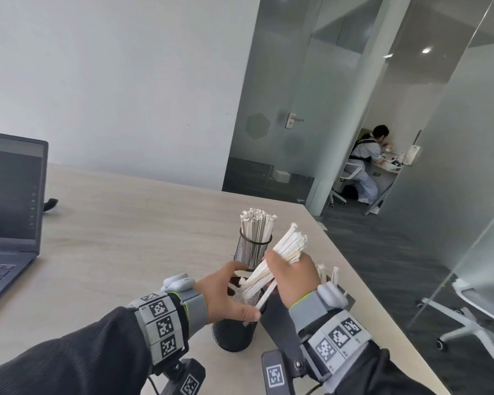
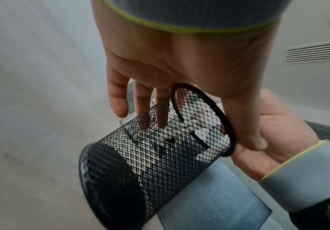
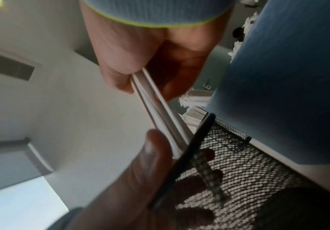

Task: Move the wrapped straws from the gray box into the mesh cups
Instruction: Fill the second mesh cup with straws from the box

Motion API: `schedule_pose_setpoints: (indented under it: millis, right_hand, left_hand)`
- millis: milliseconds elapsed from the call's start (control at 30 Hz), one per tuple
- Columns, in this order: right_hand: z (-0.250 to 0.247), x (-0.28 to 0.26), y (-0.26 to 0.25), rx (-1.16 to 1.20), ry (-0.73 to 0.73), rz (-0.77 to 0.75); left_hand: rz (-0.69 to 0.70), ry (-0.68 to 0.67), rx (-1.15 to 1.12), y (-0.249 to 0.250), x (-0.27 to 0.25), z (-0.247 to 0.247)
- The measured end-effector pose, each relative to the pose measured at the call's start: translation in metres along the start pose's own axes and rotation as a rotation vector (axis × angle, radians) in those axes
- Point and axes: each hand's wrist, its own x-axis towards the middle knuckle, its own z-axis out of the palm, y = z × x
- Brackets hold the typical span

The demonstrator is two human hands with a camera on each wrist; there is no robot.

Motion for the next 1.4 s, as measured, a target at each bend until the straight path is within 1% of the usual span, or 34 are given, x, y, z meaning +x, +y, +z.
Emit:
schedule_pose_setpoints:
  millis: [67,167,267,333,367,400,467,500,567,633,700,733,800,833,967,1033,1100,1300,1400]
  right_hand:
    - [0.003,-0.002,0.0,-0.13,-0.085,-0.059]
    - [0.007,-0.005,-0.003,-0.324,-0.178,-0.141]
    - [0.011,-0.007,-0.008,-0.375,-0.22,-0.187]
    - [0.013,-0.009,-0.009,-0.423,-0.23,-0.191]
    - [0.013,-0.008,-0.007,-0.413,-0.241,-0.186]
    - [0.013,-0.007,-0.005,-0.353,-0.267,-0.179]
    - [0.01,-0.005,0.001,-0.185,-0.326,-0.171]
    - [0.008,-0.003,0.005,-0.118,-0.336,-0.162]
    - [-0.001,0.003,0.01,0.012,-0.295,-0.118]
    - [-0.016,0.01,0.013,0.091,-0.179,-0.074]
    - [-0.033,0.02,0.024,0.017,-0.055,-0.052]
    - [-0.041,0.025,0.03,-0.037,-0.016,-0.05]
    - [-0.053,0.034,0.045,-0.153,0.0,-0.051]
    - [-0.055,0.037,0.051,-0.236,-0.044,-0.051]
    - [-0.053,0.039,0.062,-0.616,-0.396,-0.003]
    - [-0.046,0.041,0.064,-0.788,-0.478,-0.014]
    - [-0.038,0.043,0.061,-0.892,-0.538,-0.032]
    - [-0.022,0.045,0.056,-0.93,-0.725,-0.017]
    - [-0.022,0.044,0.061,-0.823,-0.695,-0.056]
  left_hand:
    - [0.011,0.044,0.0,0.005,0.003,0.002]
    - [0.042,0.07,0.029,0.016,0.007,0.003]
    - [0.085,0.065,0.031,0.026,0.009,0.004]
    - [0.095,0.045,0.065,0.032,0.012,0.004]
    - [0.099,0.04,0.089,0.035,0.015,0.004]
    - [0.105,0.041,0.122,0.036,0.017,0.004]
    - [0.095,0.062,0.169,0.033,0.021,0.004]
    - [0.075,0.092,0.145,0.029,0.021,0.003]
    - [0.026,0.173,0.063,0.021,0.021,0.003]
    - [-0.011,0.223,0.066,0.017,0.021,0.004]
    - [-0.037,0.232,0.078,0.018,0.022,0.006]
    - [-0.035,0.229,0.07,0.017,0.023,0.007]
    - [-0.031,0.209,0.051,0.017,0.024,0.009]
    - [-0.034,0.204,0.049,0.018,0.024,0.009]
    - [-0.053,0.203,0.051,0.02,0.026,0.011]
    - [-0.053,0.194,0.044,0.019,0.026,0.011]
    - [-0.057,0.178,0.036,0.019,0.026,0.012]
    - [-0.056,0.176,0.045,0.016,0.027,0.013]
    - [-0.051,0.177,0.051,0.016,0.028,0.013]
